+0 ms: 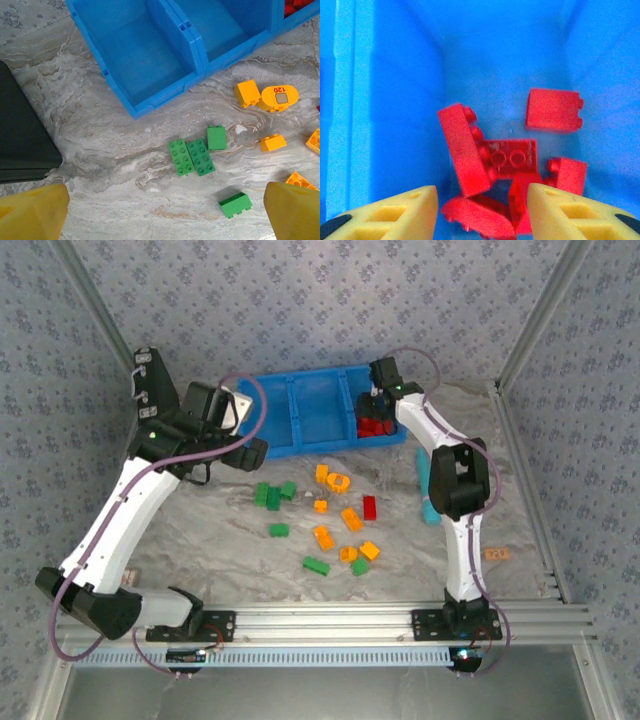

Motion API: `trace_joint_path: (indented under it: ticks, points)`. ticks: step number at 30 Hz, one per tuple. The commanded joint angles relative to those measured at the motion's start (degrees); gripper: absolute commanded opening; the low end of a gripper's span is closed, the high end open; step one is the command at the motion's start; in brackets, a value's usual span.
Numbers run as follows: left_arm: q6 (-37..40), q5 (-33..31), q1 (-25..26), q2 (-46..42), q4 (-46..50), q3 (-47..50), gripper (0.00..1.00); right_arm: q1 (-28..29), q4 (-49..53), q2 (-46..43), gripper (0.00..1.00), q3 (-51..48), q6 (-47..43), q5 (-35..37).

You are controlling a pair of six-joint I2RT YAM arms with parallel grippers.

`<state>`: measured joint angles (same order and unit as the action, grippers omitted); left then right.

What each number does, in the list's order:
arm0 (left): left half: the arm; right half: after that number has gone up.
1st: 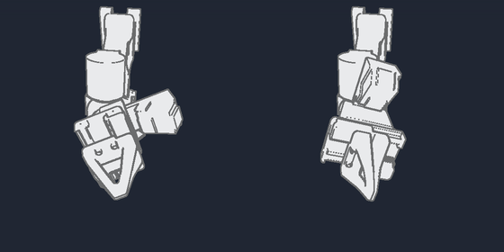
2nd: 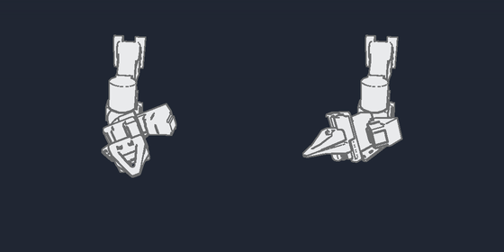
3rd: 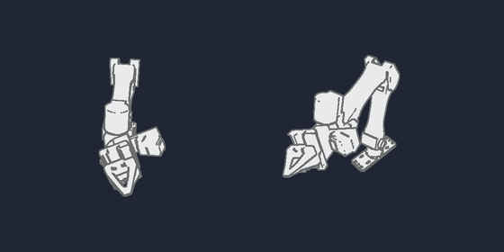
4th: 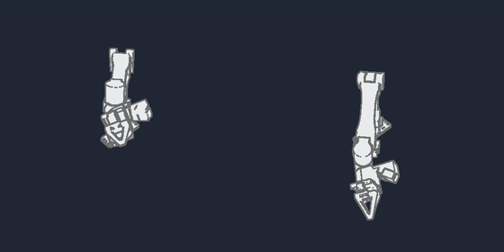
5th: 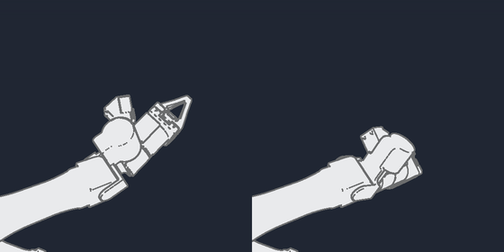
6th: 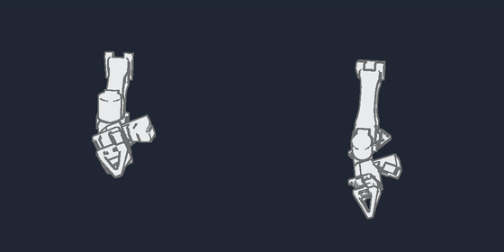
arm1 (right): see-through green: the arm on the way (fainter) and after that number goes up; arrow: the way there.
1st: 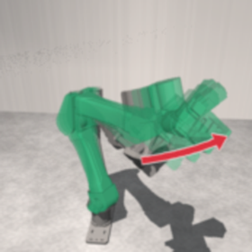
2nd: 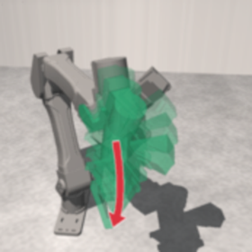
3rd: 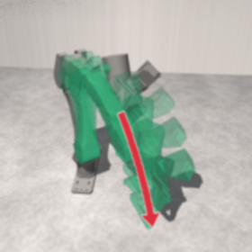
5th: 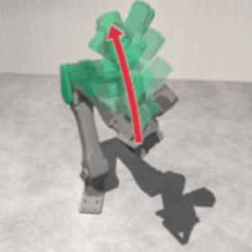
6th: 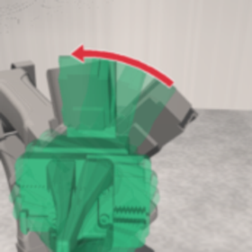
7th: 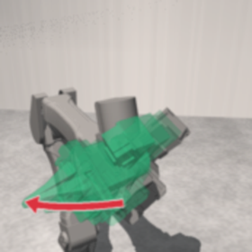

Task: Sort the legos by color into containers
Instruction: Place the lego in the container, then pick up the lego from the center of the table.

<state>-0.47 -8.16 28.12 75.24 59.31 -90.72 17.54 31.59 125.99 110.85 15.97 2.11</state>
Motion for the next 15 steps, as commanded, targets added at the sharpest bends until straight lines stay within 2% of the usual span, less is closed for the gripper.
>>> trace_joint_path:
  ticks: [1,8,15]
  points:
    - [0.22,1.21,-0.26,-2.72,-0.84,-1.76,1.0,1.23,1.37,-8.11,0.52,-4.75,-0.83,-0.14]
    - [-0.54,2.7,-0.26,-6.15,-1.92,1.05,1.0,6.84,0.69,-23.33,0.55,-25.64,2.61,1.89]
    - [-0.47,4.05,-0.26,-7.0,-2.44,1.61,1.0,12.67,-0.81,-33.63,0.66,-44.48,10.4,2.68]
